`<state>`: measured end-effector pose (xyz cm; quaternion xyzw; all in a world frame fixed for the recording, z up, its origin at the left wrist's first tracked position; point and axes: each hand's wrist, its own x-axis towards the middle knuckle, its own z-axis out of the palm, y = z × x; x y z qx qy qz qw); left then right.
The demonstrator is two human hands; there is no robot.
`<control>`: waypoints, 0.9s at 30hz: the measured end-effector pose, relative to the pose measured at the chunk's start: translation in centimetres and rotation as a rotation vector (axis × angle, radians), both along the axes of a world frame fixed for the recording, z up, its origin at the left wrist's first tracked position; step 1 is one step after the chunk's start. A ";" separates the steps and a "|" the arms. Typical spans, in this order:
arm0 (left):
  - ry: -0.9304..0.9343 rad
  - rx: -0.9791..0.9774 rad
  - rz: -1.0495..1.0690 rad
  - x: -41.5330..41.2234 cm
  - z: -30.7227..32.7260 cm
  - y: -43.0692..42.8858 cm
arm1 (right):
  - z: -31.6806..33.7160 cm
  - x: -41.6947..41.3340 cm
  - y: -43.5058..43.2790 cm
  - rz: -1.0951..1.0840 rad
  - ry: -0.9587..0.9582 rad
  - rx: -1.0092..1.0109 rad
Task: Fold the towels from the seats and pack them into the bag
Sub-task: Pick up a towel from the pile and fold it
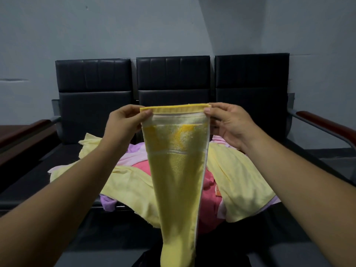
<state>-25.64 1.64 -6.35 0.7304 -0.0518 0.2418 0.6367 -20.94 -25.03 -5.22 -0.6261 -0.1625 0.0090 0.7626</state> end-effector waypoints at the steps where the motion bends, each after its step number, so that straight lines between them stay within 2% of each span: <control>1: -0.046 -0.039 0.015 0.1 -0.1 -0.1 | 0.4 -0.1 0.3 0.015 0.000 0.039; 3: -0.063 -0.126 -0.066 0.2 -0.3 -0.2 | 1.3 0.0 0.9 0.034 0.000 0.107; 5: 0.085 -0.137 -0.236 0.5 -1.3 -0.3 | 2.2 0.1 1.3 0.039 0.004 0.160; 8: 0.366 0.109 -0.416 0.5 -4.3 -0.1 | 3.3 0.3 1.1 0.013 0.013 0.220; 10: 0.409 0.132 -0.468 0.2 -6.1 -0.4 | 3.5 0.5 0.8 -0.016 0.017 0.196; 12: 0.412 -0.056 -0.512 -0.5 -6.8 -1.4 | 3.0 1.2 0.4 -0.064 0.050 0.137; 15: 0.405 -0.330 -0.578 -1.3 -6.7 -3.0 | 1.7 2.2 0.0 -0.096 0.219 0.078; 18: 0.413 -0.508 -0.490 -1.6 -5.7 -4.8 | 0.1 2.5 -0.5 -0.054 0.366 0.086; 20: 0.420 -0.619 -0.444 -1.6 -4.9 -5.7 | -1.5 2.3 -0.6 0.047 0.414 0.103; 23: 0.408 -0.753 -0.409 -1.7 -4.4 -6.1 | -4.5 0.8 -0.3 0.288 0.442 -0.023; 27: 0.398 -0.831 -0.392 -1.6 -5.1 -5.3 | -8.1 -1.1 0.2 0.388 0.465 0.081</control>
